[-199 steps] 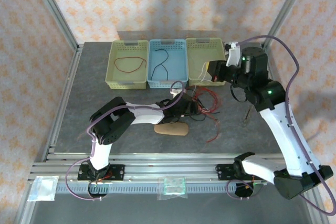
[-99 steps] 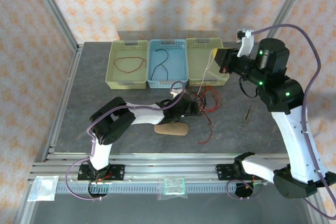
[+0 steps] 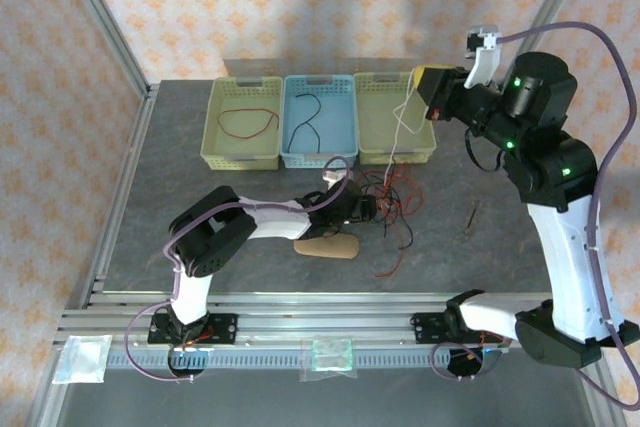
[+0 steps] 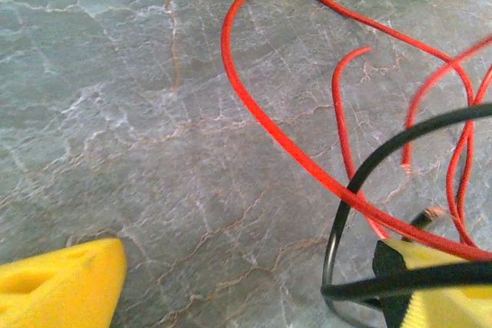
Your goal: Untangle the cables
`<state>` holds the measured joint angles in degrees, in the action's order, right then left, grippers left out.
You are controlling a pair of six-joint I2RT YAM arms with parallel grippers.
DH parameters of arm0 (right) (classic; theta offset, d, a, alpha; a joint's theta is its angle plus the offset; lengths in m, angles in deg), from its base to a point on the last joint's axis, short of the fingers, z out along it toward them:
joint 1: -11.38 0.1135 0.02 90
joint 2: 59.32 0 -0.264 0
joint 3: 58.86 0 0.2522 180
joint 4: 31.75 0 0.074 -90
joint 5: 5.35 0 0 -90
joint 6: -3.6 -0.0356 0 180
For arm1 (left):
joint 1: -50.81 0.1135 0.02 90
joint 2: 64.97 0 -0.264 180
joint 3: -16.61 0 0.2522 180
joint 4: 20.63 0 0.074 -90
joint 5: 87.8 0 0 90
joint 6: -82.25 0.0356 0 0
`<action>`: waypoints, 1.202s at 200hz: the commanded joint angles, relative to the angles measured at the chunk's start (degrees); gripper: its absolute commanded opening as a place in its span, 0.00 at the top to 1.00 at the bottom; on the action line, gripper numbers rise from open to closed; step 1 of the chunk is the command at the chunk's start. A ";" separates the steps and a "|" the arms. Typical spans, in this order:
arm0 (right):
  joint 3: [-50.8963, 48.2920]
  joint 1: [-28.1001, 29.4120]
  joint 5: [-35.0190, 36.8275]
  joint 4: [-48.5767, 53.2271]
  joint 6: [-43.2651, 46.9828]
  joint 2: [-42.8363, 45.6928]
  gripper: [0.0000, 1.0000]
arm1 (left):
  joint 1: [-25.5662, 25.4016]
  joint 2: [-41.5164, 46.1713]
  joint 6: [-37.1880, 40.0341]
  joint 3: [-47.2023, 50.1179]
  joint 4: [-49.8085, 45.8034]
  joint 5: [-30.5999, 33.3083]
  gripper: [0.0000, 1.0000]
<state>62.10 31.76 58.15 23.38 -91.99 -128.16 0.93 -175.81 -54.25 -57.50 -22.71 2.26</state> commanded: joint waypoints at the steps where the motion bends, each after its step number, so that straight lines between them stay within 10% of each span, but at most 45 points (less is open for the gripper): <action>1: 2.69 0.27 1.05 -0.59 1.43 -0.85 1.00 | -0.28 6.18 0.90 6.14 3.33 1.77 0.15; 117: -8.42 0.19 0.08 -4.47 -0.01 0.94 1.00 | -0.99 40.05 18.32 23.15 7.92 6.73 0.07; 205: -11.21 0.20 3.80 -3.87 -3.66 -0.85 1.00 | 11.90 30.22 19.27 9.04 -1.10 -11.21 0.05; 240: -14.16 0.21 1.58 -6.16 -4.92 -0.12 1.00 | 11.95 28.82 28.32 3.28 -9.40 -1.35 0.05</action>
<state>49.45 31.76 60.29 19.66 -95.42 -128.62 13.08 -146.37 -33.45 -49.72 -24.83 -4.19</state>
